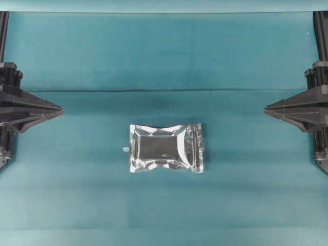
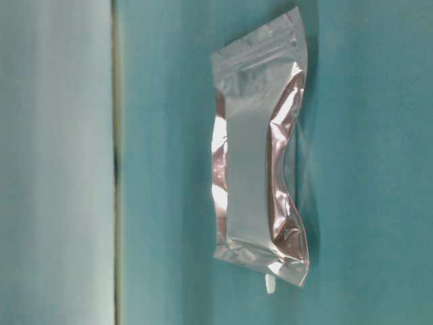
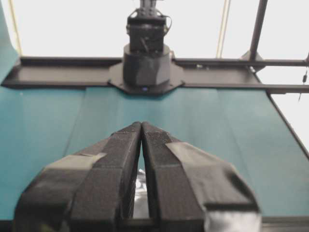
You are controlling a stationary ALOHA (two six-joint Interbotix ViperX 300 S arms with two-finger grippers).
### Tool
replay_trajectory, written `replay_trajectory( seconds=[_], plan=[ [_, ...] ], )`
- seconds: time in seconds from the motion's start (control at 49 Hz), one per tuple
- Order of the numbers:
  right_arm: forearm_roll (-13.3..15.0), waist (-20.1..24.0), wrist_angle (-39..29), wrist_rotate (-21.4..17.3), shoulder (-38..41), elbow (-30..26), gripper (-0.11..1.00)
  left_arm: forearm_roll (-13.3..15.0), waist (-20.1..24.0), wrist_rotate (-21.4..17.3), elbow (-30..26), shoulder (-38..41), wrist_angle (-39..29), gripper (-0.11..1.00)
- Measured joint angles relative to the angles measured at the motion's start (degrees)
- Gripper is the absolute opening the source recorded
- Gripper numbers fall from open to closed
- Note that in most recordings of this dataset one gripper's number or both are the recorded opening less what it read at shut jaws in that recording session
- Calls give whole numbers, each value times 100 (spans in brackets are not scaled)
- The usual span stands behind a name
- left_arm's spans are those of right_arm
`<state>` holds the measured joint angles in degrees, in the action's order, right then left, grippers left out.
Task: Hand over the silver zip bag and make it stand upright.
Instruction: 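Move the right gripper to the silver foil bag's right edge and grasp it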
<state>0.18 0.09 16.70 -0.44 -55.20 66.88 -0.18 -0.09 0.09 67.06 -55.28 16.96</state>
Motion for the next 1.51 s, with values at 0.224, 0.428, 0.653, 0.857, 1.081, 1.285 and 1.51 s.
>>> replay_trajectory(
  seconds=[0.224,0.428,0.653,0.857,1.081,1.285,1.51],
  plan=[
    [-1020,123,-264,-817,387,-141,4,-79,-114,-44,-562,826,-35,1],
    [-1828,141,-633,-2188,1037,-220,4,-97,-167,-97,-835,1327,-70,1],
    [-1890,149,-932,-3533,1916,-343,4,-97,-167,-202,-879,1380,-237,1],
    [-1898,158,-1002,-4403,2716,-387,11,-88,-167,-202,-958,1397,-562,1],
    [-1898,158,-1002,-5150,3401,-483,57,-97,-167,-185,-993,1415,-738,1],
    [-1898,149,-967,-5388,4025,-633,99,-97,-167,-193,-1002,1424,-747,1],
    [-1907,141,-448,-5581,4737,-729,98,-97,-141,-193,-1002,1433,-809,1]
  ],
)
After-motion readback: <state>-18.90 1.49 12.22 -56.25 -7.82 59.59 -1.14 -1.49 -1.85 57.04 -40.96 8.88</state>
